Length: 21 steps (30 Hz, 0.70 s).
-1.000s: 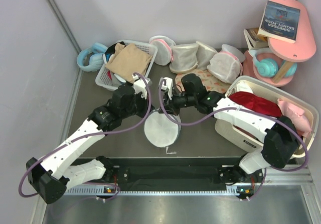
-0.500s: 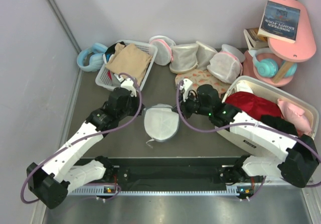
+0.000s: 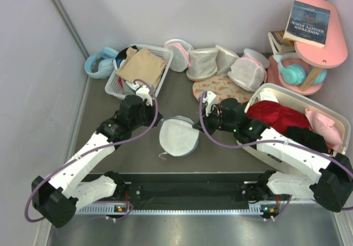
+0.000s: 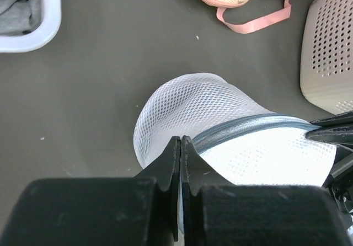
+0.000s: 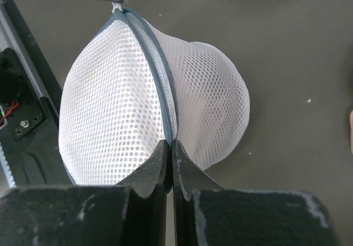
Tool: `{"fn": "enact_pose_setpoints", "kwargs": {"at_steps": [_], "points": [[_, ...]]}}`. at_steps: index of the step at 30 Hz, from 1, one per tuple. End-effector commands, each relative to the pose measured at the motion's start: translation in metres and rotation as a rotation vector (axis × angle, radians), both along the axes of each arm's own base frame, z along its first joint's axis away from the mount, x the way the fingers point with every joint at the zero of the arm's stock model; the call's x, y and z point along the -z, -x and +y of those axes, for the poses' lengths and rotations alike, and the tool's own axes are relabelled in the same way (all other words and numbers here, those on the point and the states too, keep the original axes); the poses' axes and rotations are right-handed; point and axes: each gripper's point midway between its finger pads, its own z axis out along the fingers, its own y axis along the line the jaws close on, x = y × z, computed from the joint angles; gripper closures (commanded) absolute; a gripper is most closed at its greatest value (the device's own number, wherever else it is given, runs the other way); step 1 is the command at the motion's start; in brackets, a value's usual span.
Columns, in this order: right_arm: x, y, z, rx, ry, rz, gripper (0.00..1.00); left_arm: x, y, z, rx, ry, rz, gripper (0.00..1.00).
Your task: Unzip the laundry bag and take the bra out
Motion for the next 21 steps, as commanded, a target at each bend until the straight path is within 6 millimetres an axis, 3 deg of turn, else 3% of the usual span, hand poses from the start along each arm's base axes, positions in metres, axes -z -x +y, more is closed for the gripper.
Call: {"fn": "enact_pose_setpoints", "kwargs": {"at_steps": [1, 6, 9, 13, 16, 21], "points": [[-0.029, -0.019, -0.009, 0.081, 0.013, -0.069, 1.0, -0.011, -0.016, -0.006, 0.032, -0.006, -0.069, 1.0], [-0.037, -0.036, -0.016, 0.14, 0.072, -0.1, 1.0, 0.003, -0.017, -0.002, 0.008, -0.033, -0.024, 1.0], [-0.039, -0.029, -0.006, 0.063, 0.053, -0.104, 0.89, -0.005, -0.013, -0.011, 0.058, 0.007, -0.046, 1.0], [-0.045, -0.021, 0.008, -0.024, 0.011, -0.106, 0.64, -0.017, -0.01, -0.024, 0.118, 0.065, -0.075, 1.0], [-0.043, -0.02, 0.015, -0.057, 0.003, -0.096, 0.52, -0.017, -0.009, -0.025, 0.125, 0.068, -0.073, 1.0], [-0.039, -0.023, 0.025, -0.097, -0.005, -0.108, 0.42, -0.021, -0.003, -0.031, 0.181, 0.09, -0.089, 1.0]]}}
